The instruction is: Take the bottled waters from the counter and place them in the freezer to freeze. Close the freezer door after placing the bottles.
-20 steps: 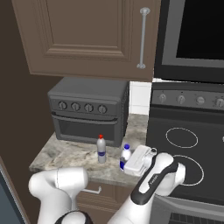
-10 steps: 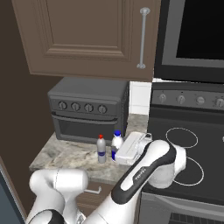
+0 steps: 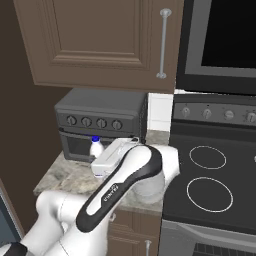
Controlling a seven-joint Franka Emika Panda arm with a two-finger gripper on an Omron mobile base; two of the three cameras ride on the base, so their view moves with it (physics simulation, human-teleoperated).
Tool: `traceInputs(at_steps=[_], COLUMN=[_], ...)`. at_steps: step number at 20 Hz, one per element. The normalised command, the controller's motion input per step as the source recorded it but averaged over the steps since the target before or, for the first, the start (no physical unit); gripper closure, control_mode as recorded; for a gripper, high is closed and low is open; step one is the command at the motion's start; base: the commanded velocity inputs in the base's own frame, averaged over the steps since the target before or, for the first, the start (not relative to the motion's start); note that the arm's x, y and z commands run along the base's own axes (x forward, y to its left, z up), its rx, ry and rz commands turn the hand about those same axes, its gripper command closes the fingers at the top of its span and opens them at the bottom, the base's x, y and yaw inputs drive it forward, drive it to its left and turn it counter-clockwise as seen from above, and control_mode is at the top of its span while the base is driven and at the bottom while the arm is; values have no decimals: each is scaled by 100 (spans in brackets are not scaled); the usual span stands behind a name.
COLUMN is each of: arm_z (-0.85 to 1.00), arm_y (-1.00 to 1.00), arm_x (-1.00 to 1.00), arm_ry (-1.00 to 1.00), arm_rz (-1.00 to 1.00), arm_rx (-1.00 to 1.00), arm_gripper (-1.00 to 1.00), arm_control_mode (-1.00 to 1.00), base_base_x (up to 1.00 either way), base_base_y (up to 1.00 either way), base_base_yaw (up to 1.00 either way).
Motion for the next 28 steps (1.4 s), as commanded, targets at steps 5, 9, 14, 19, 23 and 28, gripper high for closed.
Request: traceInputs(at_steps=[5,9,14,19,23,28], arm_z=[42,55,50,40,0,-9], arm_y=[64,8,8,17,16,10], arm_x=[-50,-43,-24,-3,-2,-2], arm_ry=[-3,-5,-7,-6,-1,-20], arm_rz=[6,8,21,25,14,5], arm_rx=[0,9,14,0,-11,-14], arm_gripper=[100,100,100,100,100,100], arm_control_mode=[-100,-100,-100,-100,-100,-100], base_base_x=[0,0,0,0,0,0], base_base_y=[0,0,0,0,0,0], base_base_yaw=[0,0,0,0,0,0])
